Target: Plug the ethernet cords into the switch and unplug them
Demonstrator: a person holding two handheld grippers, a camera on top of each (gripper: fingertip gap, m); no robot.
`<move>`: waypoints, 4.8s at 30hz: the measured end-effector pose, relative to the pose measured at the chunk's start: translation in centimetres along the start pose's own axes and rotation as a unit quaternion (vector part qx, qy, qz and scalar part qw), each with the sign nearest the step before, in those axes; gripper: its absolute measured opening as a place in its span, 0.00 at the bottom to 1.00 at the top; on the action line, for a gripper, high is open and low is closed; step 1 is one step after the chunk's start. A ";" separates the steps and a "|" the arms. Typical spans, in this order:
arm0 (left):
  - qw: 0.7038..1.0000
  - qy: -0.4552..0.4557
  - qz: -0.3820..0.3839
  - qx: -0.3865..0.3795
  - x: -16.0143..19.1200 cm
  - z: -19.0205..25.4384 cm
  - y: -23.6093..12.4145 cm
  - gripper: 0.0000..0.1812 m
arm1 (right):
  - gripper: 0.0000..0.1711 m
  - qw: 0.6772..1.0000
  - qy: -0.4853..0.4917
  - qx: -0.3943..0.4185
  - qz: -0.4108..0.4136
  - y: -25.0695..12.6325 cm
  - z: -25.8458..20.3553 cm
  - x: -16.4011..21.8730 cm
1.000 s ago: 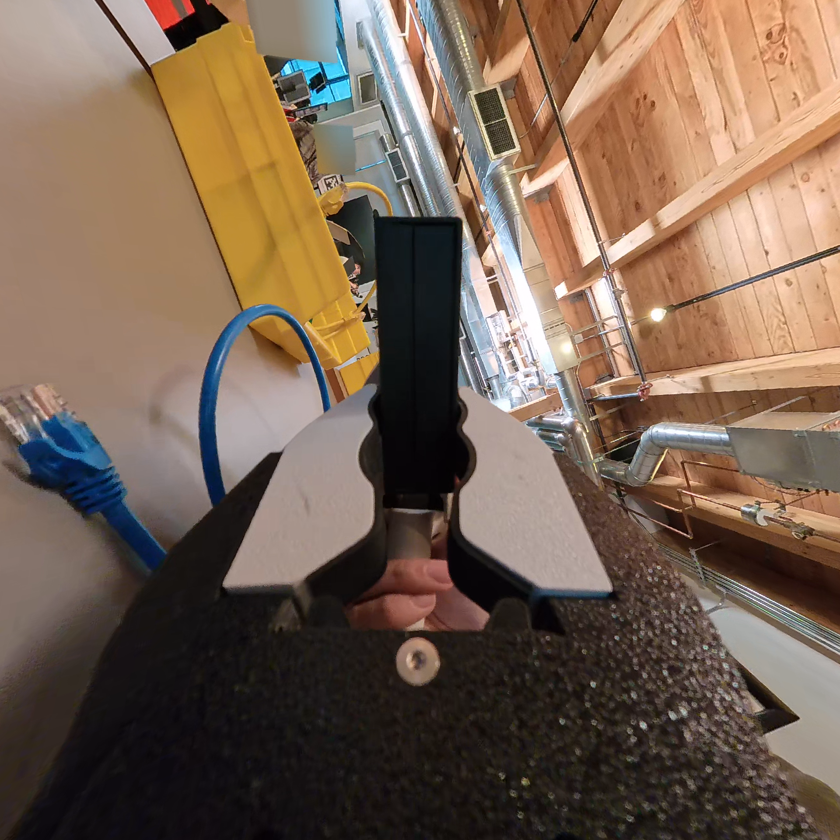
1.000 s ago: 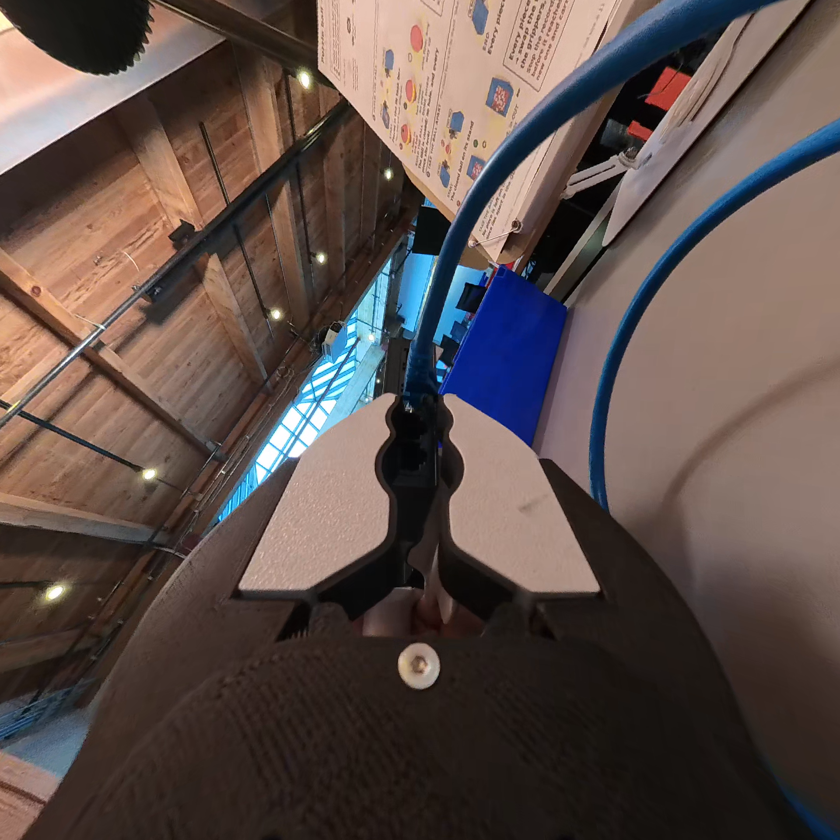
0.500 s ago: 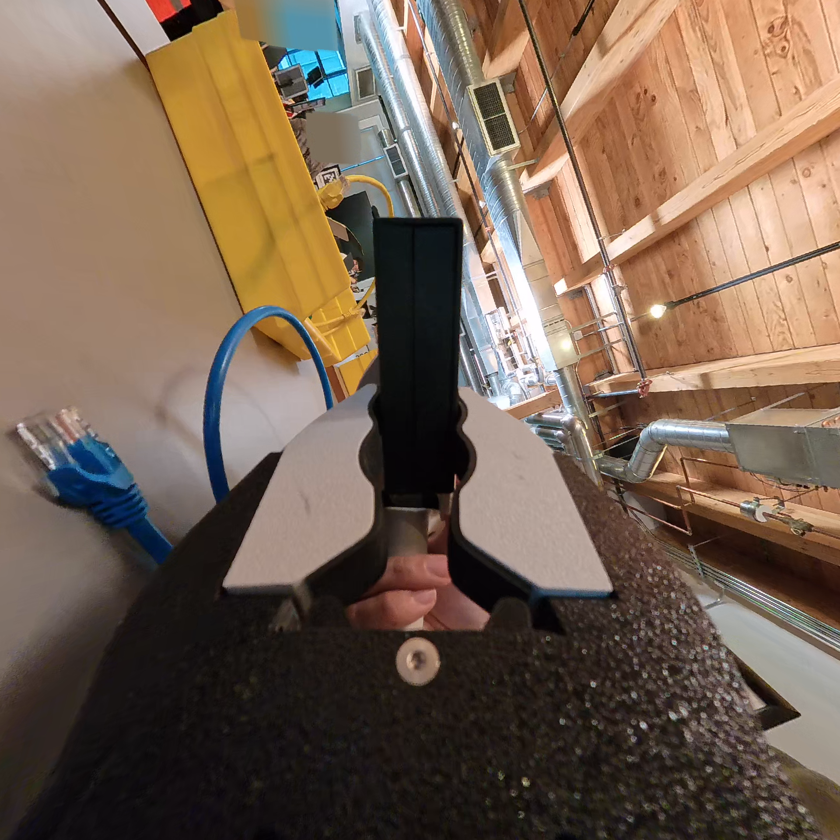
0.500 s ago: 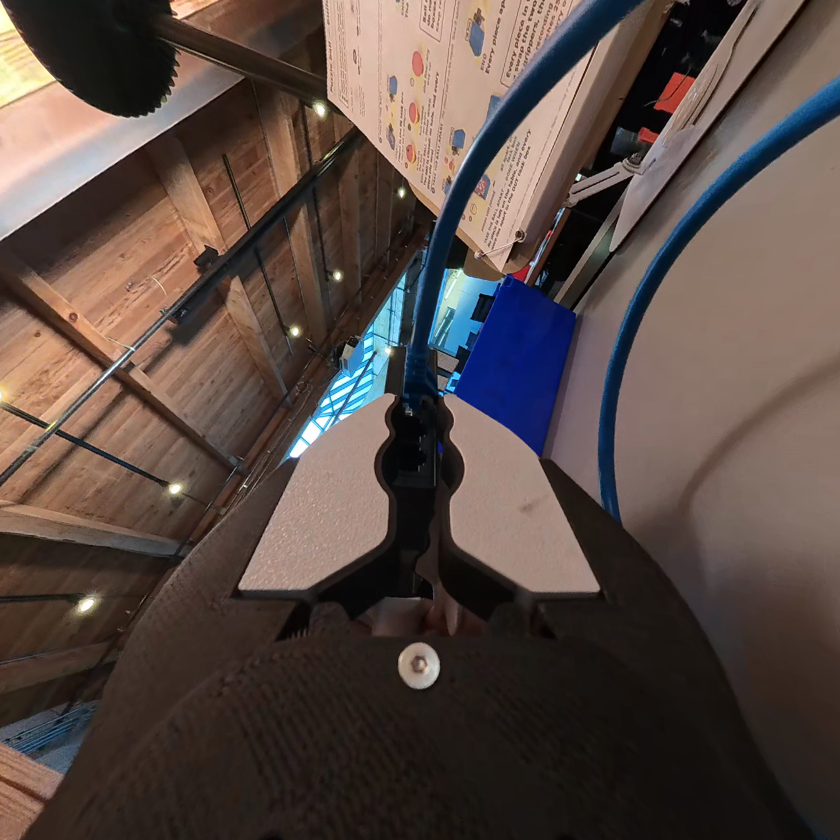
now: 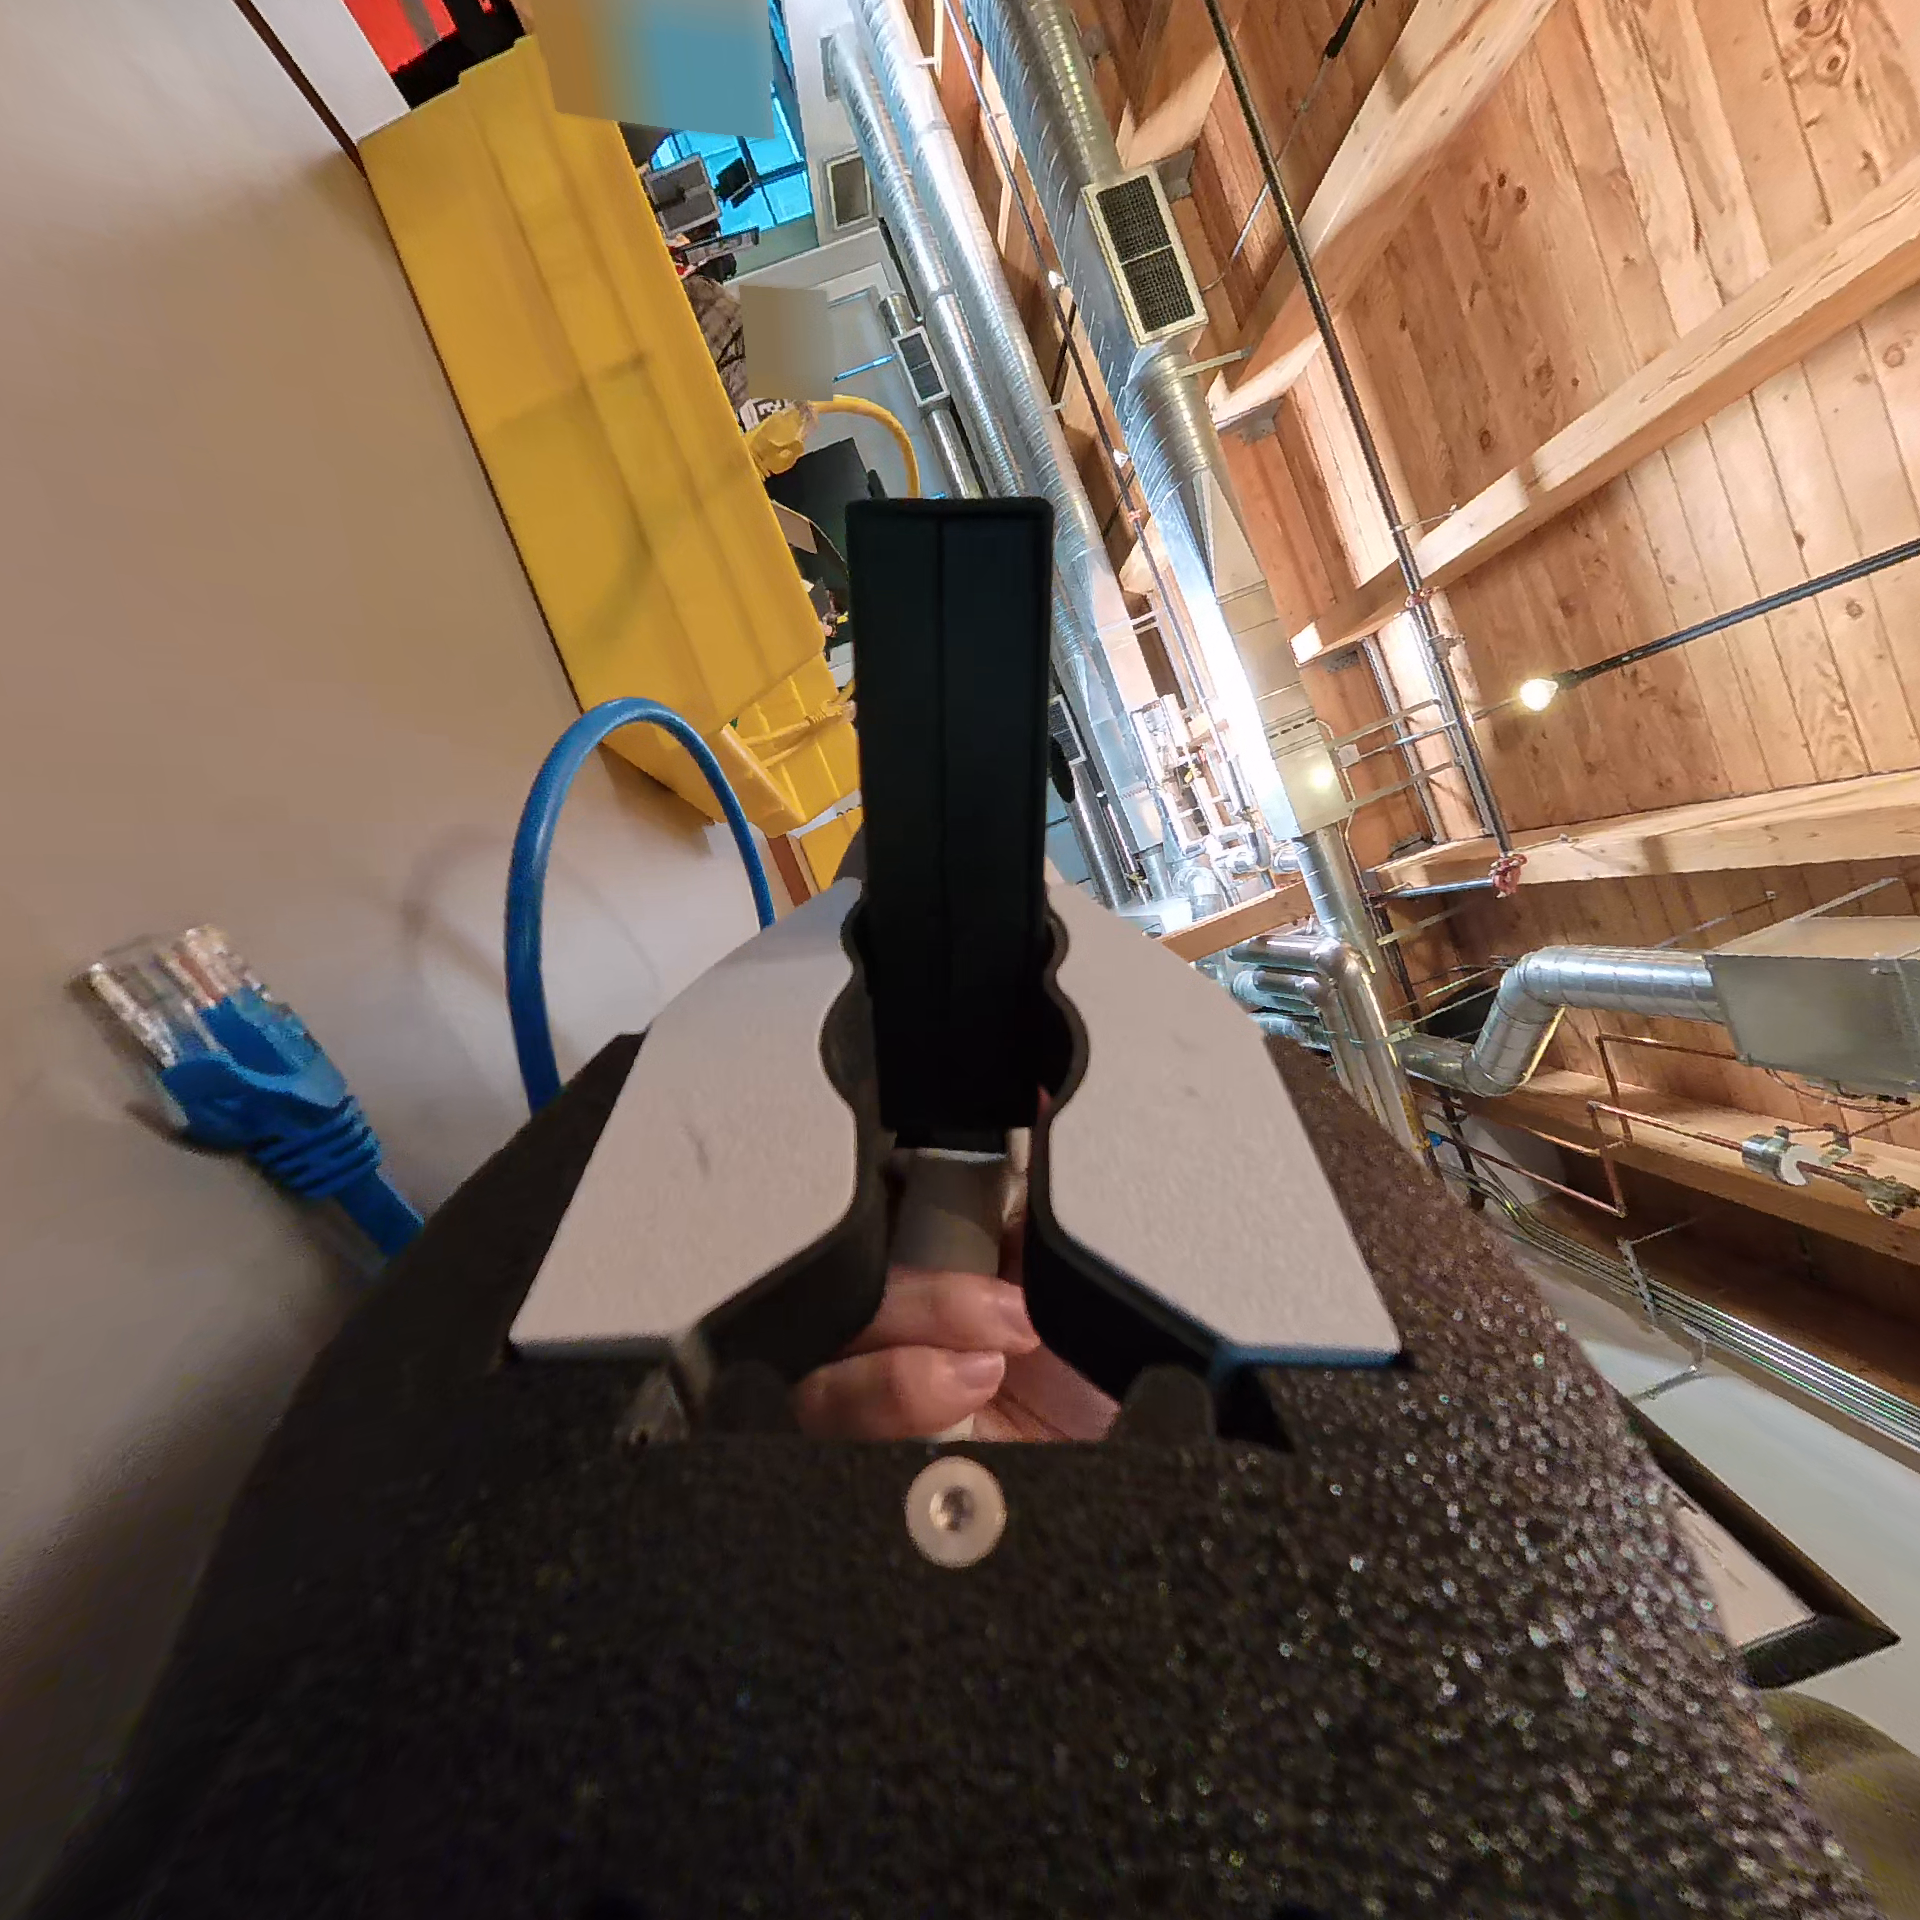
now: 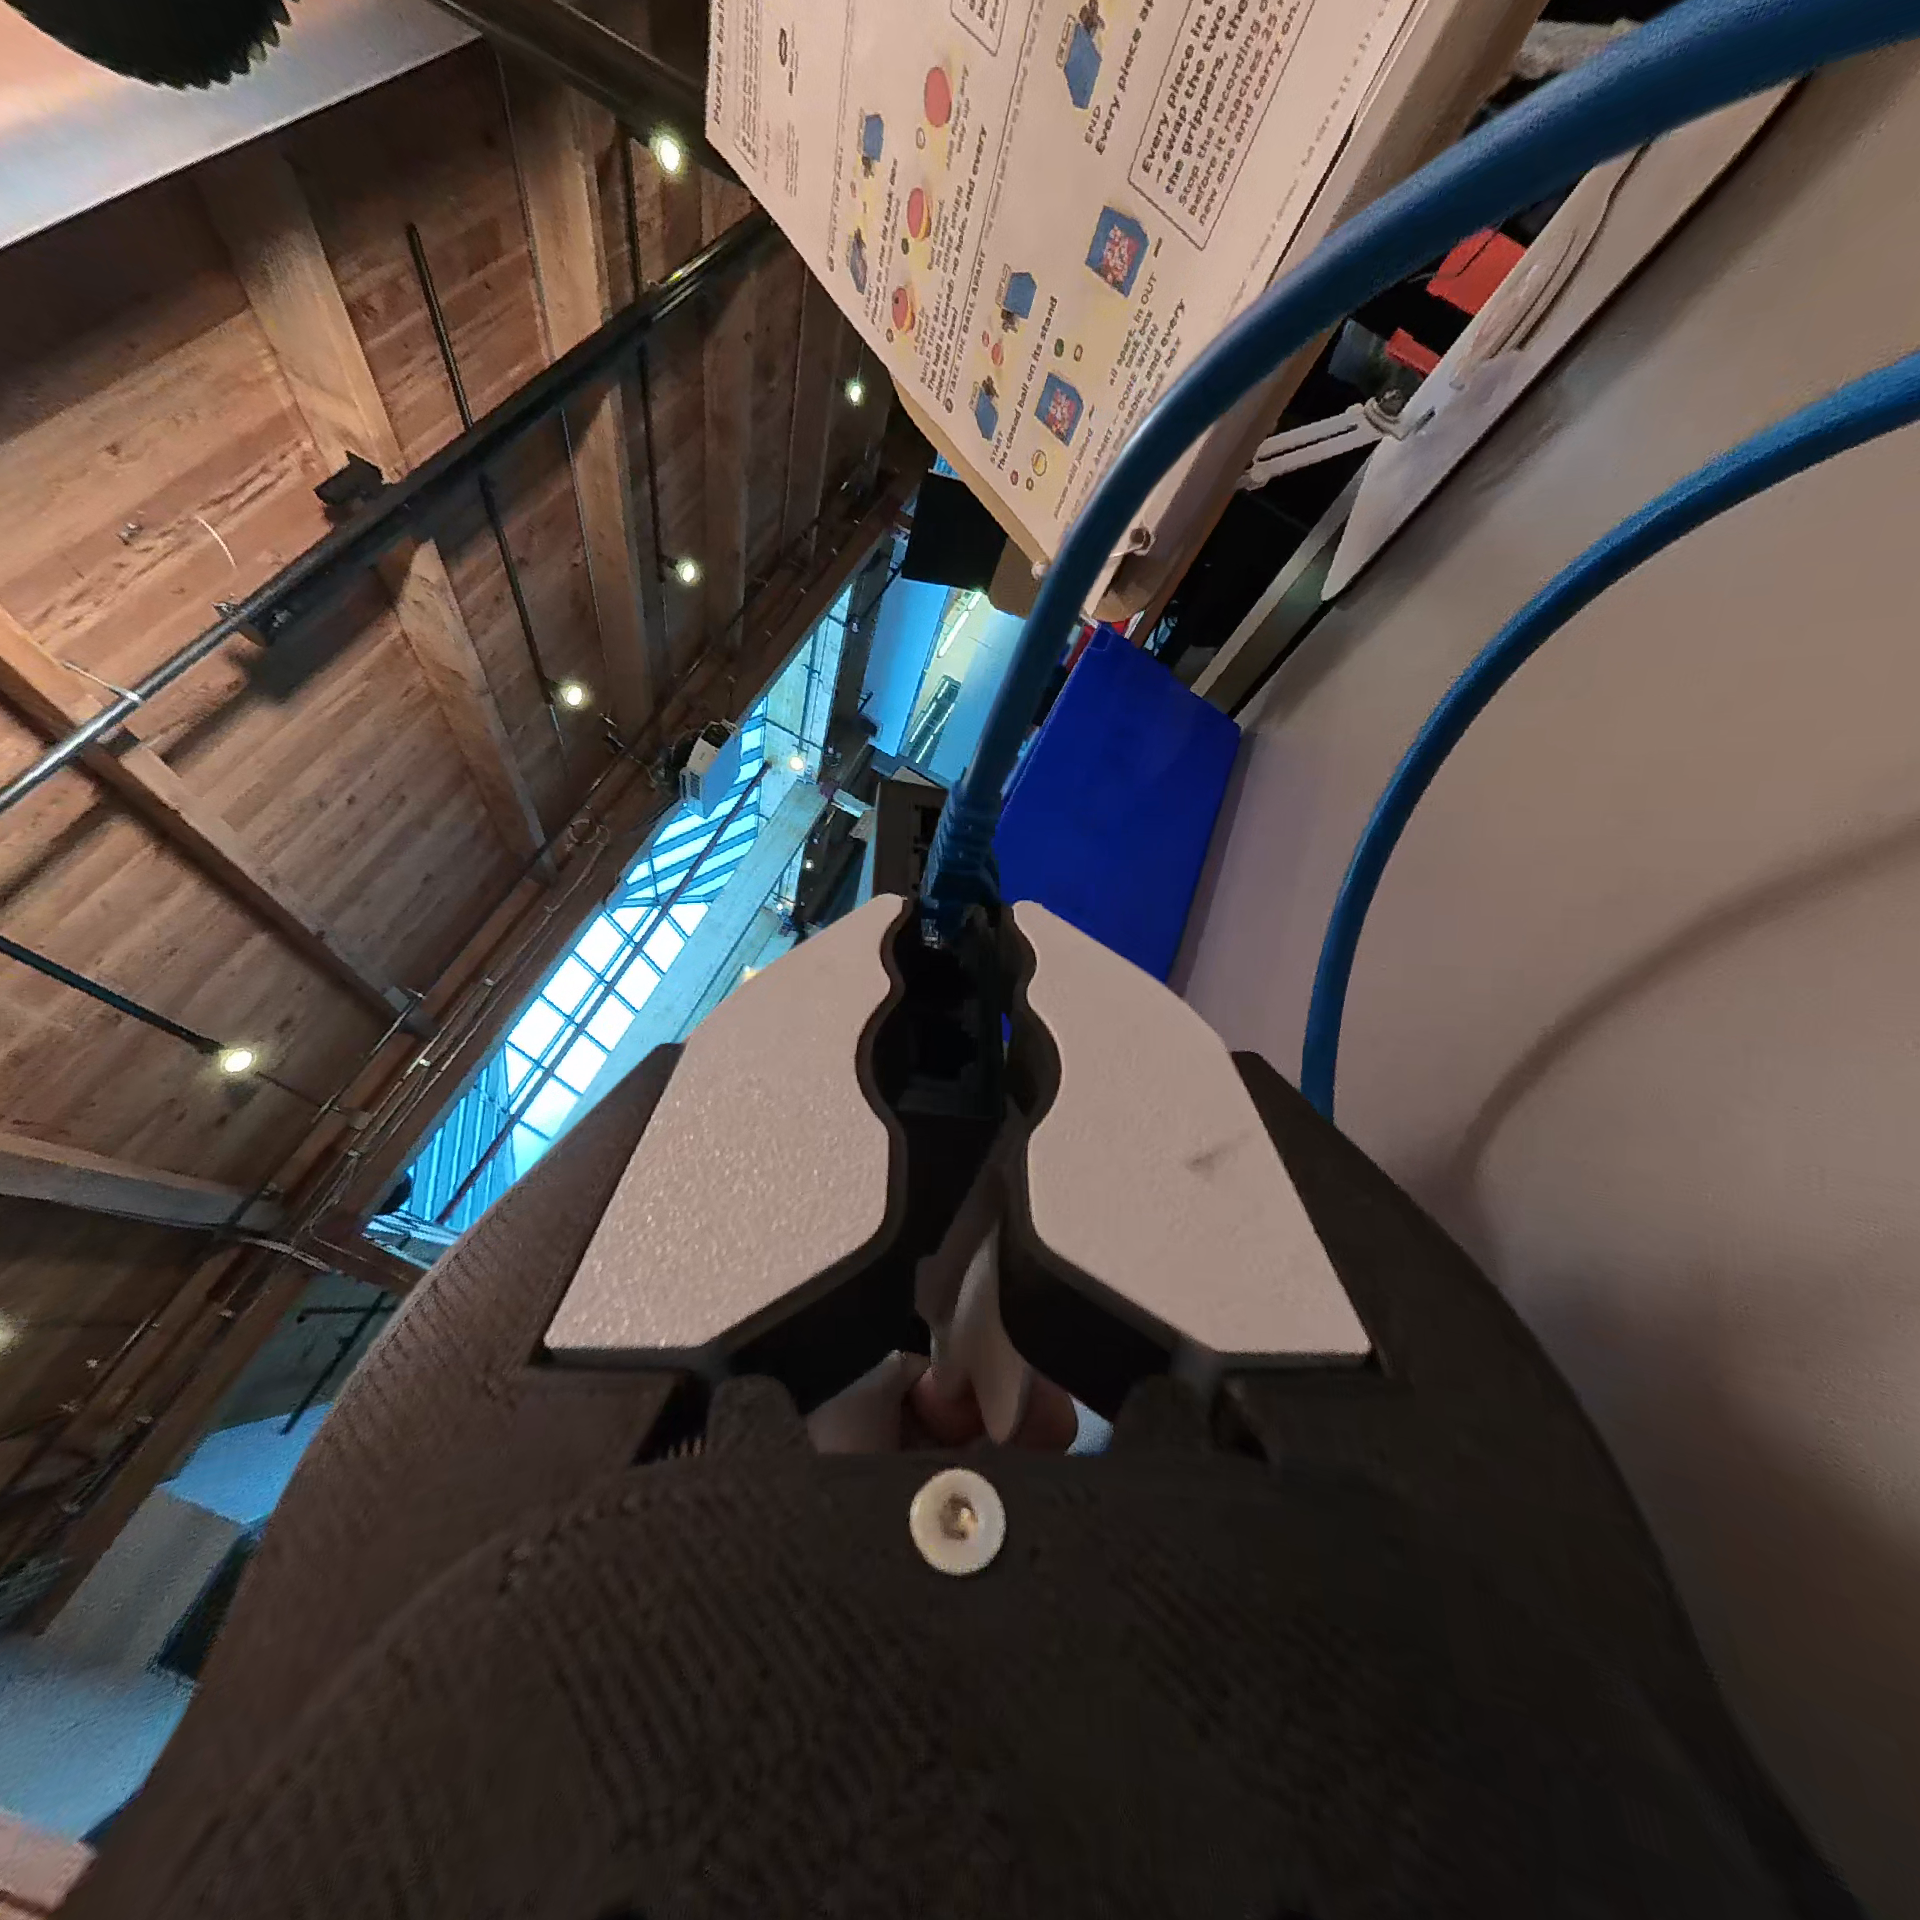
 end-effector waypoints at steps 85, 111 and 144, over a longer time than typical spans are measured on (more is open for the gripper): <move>0.998 0.047 -0.041 0.004 -1.1 -0.1 -0.3 0.15 | 0.06 0.996 0.058 -0.068 0.013 0.3 0.7 0.9; 0.997 0.006 -0.078 0.013 -1.8 -0.3 -0.5 0.15 | 0.05 0.993 0.088 -0.068 0.044 0.2 1.0 1.6; 0.997 -0.006 -0.072 0.021 -2.0 -0.1 -0.6 0.15 | 0.14 0.996 0.049 -0.053 0.051 0.1 0.3 1.5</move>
Point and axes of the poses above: each gripper's, where its closed fingertips meet, y out along the fingers, x out of its underside, z = x × y across the jaws, the point moved 10 cm from there along -y, back along the fingers, and after that the axes turned 11 degrees about x, right-handed, at the moved point
